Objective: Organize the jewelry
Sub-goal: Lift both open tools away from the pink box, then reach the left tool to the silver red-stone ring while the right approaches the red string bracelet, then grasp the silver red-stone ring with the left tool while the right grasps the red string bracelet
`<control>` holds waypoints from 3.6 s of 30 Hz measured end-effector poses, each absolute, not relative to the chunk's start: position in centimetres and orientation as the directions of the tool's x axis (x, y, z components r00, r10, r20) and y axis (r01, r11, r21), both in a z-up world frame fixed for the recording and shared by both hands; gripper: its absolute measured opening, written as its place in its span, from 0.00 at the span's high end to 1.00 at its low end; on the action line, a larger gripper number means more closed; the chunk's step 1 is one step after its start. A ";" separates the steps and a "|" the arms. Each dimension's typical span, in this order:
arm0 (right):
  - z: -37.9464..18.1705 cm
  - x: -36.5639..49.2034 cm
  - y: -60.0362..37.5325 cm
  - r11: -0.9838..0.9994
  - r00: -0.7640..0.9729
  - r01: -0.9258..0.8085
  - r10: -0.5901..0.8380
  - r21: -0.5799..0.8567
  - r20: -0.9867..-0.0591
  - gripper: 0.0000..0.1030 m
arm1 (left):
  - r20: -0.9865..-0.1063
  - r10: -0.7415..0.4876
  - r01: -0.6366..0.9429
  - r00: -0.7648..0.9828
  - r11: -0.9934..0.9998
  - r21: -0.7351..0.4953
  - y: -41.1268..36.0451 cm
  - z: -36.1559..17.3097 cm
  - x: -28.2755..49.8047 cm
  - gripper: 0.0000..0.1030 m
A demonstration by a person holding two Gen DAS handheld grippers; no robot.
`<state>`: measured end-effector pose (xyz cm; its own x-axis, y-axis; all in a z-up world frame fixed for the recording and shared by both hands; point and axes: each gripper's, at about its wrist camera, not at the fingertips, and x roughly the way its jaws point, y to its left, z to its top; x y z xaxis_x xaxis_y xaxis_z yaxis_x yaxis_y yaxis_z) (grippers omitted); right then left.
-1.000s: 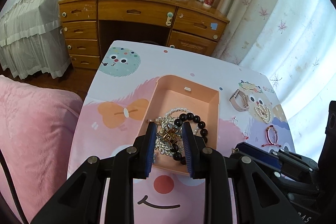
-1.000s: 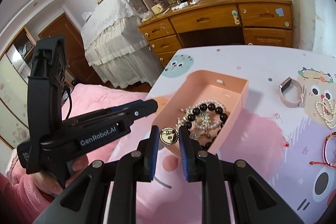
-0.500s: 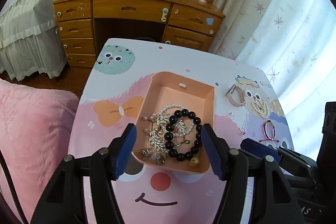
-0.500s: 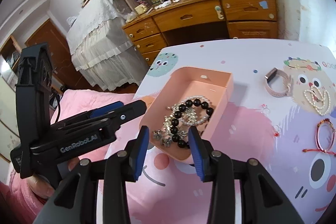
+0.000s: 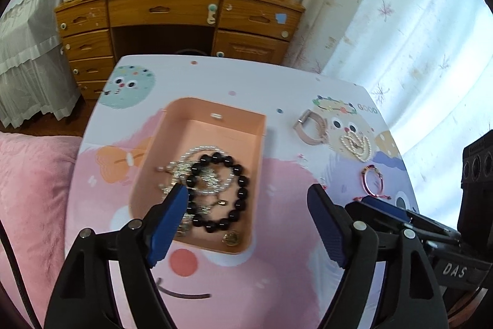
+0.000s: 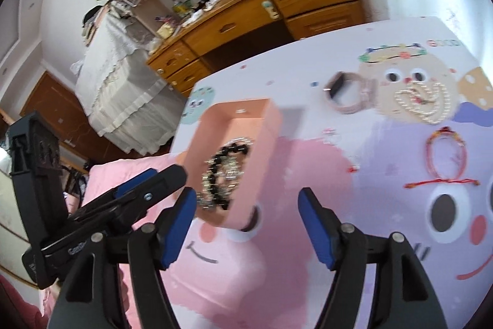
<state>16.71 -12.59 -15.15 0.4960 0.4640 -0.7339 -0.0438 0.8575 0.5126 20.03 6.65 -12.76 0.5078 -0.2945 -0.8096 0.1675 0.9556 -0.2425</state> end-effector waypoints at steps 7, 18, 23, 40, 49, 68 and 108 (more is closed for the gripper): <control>-16.1 16.5 -18.0 0.878 0.509 0.063 0.381 0.475 -0.772 0.24 | -0.831 -0.309 0.175 0.463 0.951 -0.256 2.8 -13.4 20.6 0.11; -18.0 17.0 -25.8 0.938 0.493 0.165 0.190 0.306 -0.849 0.24 | -0.870 -0.259 0.244 0.419 0.955 -0.166 -3.9 -15.5 21.4 0.11; -19.1 17.8 -27.0 0.976 0.513 0.126 0.089 0.178 -0.853 0.24 | -0.865 -0.251 0.280 0.434 0.951 -0.135 -7.2 -17.4 21.8 0.11; -22.4 19.2 -25.7 0.993 0.493 -0.087 0.117 0.085 -0.862 0.24 | -0.883 -0.168 0.233 0.439 0.970 -0.068 -9.9 -22.7 23.5 0.71; -23.4 19.7 -24.9 0.993 0.478 -0.102 0.095 0.052 -0.873 0.24 | -0.873 -0.169 0.239 0.457 0.969 -0.063 -9.7 -22.7 23.7 0.88; -23.2 19.5 -23.2 0.989 0.497 -0.146 0.072 -0.001 -0.864 0.42 | -0.852 -0.192 0.207 0.487 0.973 -0.101 -8.1 -21.7 23.6 0.94; -18.8 19.7 -24.2 0.997 0.589 -0.071 0.058 0.020 -0.806 0.42 | -0.865 -0.270 0.265 0.422 0.950 -0.166 -8.3 -22.7 23.6 0.76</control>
<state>19.73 -24.17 -18.83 0.5894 0.0581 -0.8058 -0.0712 0.9973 0.0198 23.60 -8.29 -22.72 0.4223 -0.2696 -0.8654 0.2652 0.9497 -0.1665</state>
